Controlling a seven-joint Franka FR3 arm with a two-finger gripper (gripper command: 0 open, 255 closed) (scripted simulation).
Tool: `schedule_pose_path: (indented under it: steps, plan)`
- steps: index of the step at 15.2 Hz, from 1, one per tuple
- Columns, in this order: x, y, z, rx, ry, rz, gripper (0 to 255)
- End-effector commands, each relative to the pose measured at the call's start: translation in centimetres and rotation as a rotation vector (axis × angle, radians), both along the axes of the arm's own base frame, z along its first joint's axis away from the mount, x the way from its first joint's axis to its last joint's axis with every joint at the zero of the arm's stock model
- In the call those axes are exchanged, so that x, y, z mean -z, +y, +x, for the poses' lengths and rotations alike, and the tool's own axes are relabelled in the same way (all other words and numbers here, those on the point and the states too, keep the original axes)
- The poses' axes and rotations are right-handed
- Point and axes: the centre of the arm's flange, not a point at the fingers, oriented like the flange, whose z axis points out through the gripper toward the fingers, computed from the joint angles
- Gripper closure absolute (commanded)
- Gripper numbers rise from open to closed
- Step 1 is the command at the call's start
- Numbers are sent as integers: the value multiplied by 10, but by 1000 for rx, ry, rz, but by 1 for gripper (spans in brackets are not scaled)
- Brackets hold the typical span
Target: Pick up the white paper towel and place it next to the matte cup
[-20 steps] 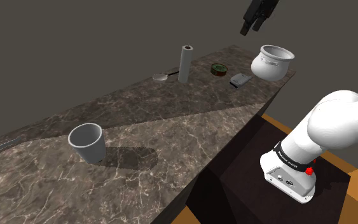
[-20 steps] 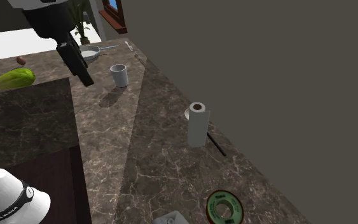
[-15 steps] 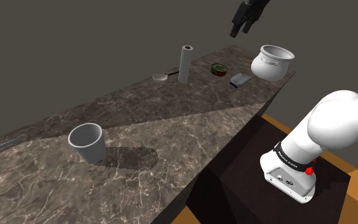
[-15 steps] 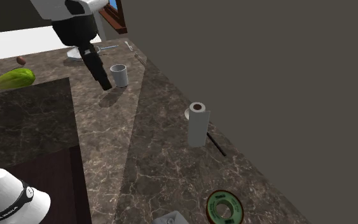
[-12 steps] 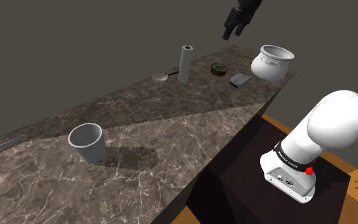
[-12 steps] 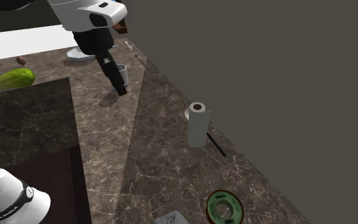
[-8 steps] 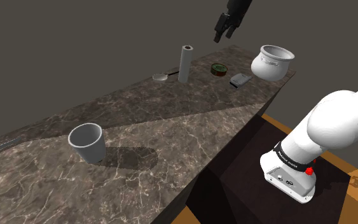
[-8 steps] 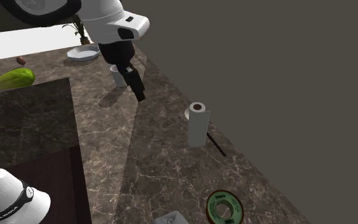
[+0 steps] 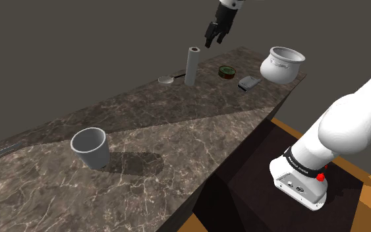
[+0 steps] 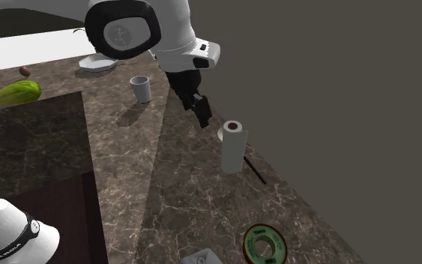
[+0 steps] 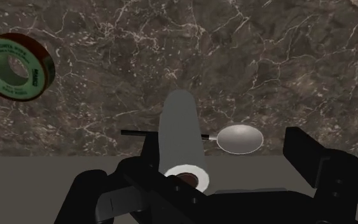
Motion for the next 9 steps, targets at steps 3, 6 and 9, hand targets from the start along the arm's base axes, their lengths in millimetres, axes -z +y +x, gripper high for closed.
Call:
schedule_pose_path:
  steps: [3, 6, 9]
  plan:
    - [25, -9, 47, -11, -9, 0, 0]
    - [44, -14, 81, -19, -15, 0, 0]
    - [58, -14, 90, -20, -16, 0, 0]
